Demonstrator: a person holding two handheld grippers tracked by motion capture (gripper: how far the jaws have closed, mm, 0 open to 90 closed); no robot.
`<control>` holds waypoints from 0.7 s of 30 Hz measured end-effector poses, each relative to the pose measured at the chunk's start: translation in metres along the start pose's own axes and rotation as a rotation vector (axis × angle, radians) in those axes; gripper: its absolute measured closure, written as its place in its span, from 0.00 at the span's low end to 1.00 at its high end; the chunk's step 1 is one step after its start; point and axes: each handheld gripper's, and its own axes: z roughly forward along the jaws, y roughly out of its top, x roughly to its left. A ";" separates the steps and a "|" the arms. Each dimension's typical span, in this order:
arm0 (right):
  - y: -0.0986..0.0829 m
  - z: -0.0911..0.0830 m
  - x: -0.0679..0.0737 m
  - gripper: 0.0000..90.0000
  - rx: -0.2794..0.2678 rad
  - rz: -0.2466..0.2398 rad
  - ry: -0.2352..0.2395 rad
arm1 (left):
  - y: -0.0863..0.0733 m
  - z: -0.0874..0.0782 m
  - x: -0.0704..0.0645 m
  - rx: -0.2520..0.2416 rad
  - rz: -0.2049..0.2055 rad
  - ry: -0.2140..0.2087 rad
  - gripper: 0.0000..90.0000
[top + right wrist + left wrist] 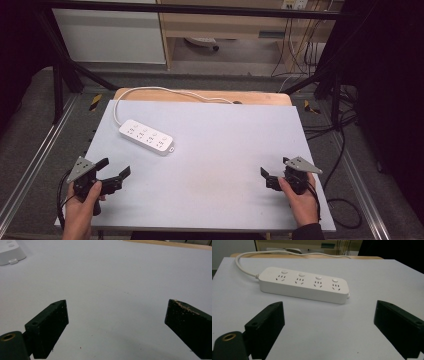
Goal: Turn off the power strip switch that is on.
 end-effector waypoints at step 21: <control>-0.002 0.002 0.010 0.04 0.029 -0.022 0.028 | 0.007 0.021 -0.014 0.035 0.009 -0.022 0.09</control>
